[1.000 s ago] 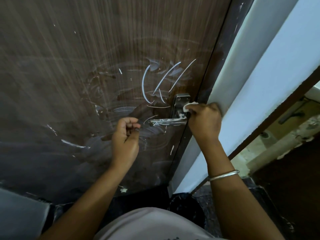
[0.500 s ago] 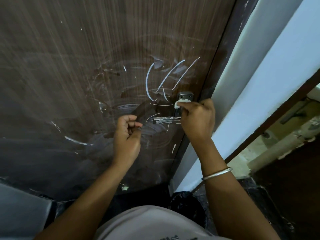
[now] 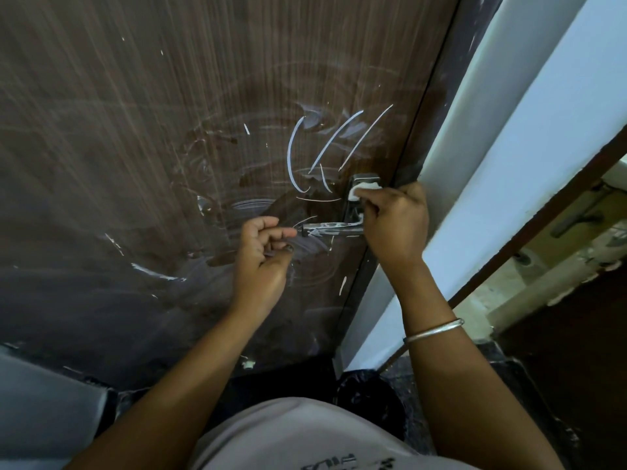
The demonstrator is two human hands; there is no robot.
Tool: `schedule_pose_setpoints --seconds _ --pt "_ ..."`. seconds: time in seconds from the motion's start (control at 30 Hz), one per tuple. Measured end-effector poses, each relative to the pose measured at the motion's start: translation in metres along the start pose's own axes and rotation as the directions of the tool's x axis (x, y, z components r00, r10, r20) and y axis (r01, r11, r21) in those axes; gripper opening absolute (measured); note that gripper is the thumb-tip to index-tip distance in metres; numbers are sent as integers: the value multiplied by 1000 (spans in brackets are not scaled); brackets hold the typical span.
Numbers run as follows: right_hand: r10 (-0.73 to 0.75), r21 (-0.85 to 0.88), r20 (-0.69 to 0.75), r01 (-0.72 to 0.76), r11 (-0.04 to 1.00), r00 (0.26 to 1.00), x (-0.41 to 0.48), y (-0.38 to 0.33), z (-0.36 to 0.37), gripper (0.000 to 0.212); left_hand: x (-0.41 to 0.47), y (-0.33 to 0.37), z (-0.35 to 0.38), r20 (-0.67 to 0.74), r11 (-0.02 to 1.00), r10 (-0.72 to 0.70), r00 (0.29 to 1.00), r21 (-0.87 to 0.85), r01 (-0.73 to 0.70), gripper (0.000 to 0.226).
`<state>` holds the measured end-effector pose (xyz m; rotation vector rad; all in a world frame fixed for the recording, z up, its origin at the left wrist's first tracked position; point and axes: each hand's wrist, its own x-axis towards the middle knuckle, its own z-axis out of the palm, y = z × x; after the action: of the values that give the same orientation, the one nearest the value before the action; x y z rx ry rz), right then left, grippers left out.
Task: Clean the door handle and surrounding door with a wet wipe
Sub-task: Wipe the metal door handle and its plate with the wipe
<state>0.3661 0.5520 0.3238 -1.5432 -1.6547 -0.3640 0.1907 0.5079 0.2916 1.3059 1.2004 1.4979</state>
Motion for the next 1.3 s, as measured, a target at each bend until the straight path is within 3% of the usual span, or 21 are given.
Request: schedule_pose_setpoints --seconds 0.07,0.2,0.33,0.53,0.7,0.87,1.0,1.07,1.2,1.3 --pt "-34 4 40 34 999 999 -1 0 2 21 -1 -1 2 10 1000 -13 1000 2 13 47" --pt "67 -11 -37 -68 998 997 1 5 -2 21 -4 0 4 26 1000 -20 999 -4 20 48" --pt "-36 -47 49 39 998 998 -3 -3 4 25 -4 3 8 40 999 -36 999 -12 36 48" --pt "83 -32 -25 -84 996 996 3 12 -4 20 -5 7 11 64 997 -70 995 19 69 42" --pt "20 -54 193 -10 999 981 -8 -2 5 25 -6 8 15 -27 997 -73 997 26 74 41" --pt "146 73 47 -149 986 988 -3 12 1 21 -7 7 14 -6 997 -77 997 17 77 42" --pt "390 347 150 -418 840 908 -15 9 3 19 -10 6 17 -34 998 -67 997 9 67 42" --pt "441 396 107 -445 803 891 -24 7 -2 20 -12 6 16 -43 998 -58 997 11 58 43" --pt "255 289 51 -258 922 966 -24 12 -7 23 -12 5 14 -73 998 -59 996 7 59 41" --pt "5 92 244 -28 995 970 -15 9 -2 29 -16 5 15 -75 998 -63 995 11 65 40"
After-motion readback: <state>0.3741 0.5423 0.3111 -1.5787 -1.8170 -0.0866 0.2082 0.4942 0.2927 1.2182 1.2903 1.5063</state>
